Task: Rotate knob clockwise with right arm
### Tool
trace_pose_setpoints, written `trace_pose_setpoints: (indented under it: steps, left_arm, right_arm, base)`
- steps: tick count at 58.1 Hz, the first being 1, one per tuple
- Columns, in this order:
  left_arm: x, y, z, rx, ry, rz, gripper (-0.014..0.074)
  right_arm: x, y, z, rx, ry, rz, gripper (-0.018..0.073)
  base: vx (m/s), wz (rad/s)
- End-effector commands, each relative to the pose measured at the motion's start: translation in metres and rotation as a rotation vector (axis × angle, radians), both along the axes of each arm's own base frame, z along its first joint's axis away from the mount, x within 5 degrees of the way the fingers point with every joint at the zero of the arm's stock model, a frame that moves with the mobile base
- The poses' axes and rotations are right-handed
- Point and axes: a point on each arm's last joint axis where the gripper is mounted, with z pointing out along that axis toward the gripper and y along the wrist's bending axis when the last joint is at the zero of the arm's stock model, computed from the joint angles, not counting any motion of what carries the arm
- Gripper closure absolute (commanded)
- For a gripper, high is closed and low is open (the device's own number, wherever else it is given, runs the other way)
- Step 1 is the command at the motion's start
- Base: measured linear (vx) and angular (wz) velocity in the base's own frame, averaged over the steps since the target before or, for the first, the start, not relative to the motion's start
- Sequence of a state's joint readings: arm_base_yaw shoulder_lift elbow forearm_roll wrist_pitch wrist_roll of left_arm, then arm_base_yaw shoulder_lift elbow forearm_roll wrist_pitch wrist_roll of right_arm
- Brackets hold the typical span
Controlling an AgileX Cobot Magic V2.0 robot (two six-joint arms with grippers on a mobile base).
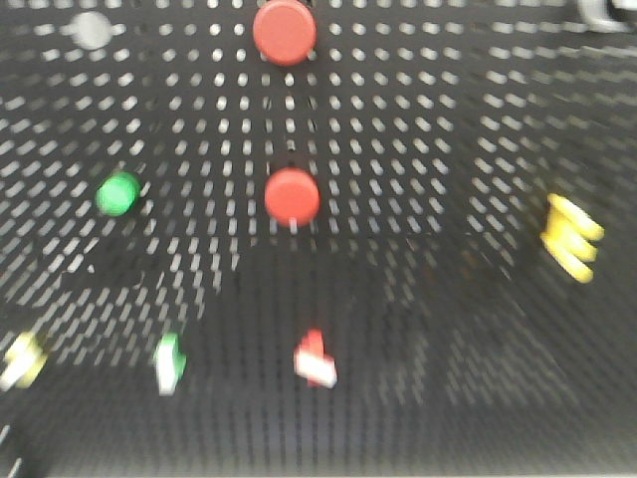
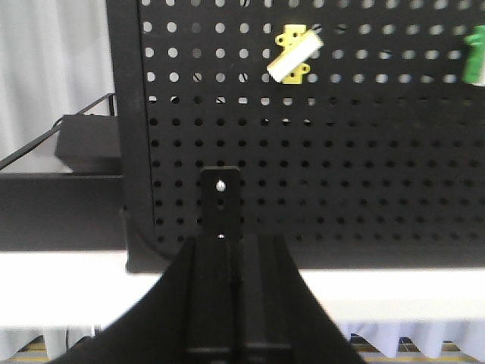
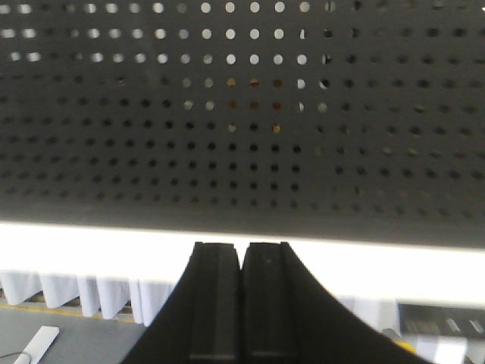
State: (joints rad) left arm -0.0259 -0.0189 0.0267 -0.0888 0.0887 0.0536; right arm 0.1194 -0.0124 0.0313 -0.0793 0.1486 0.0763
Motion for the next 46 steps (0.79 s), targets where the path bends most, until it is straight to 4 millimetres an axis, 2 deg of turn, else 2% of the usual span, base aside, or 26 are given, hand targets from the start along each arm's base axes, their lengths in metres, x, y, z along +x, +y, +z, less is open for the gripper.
trace_pose_setpoints:
  steps: [1,19,46]
  left_arm:
    - [0.0004,0.0007,0.0027,-0.008,-0.066,0.009,0.0603]
    - [0.0004,0.0007,0.0027,-0.008,-0.066,0.009,0.0603]
    - [0.0004,0.0007,0.0027,-0.008,-0.066,0.009,0.0603]
  right_arm:
    - [0.0,0.0004,0.0065,0.006,-0.088,0.004,0.0568]
    - [0.0,0.0004,0.0065,0.006,-0.088,0.004,0.0568]
    - [0.0,0.0004,0.0065,0.006,-0.088,0.004,0.0568]
  base:
    - [0.28,0.02]
    - [0.18,0.01]
    - [0.01,-0.01]
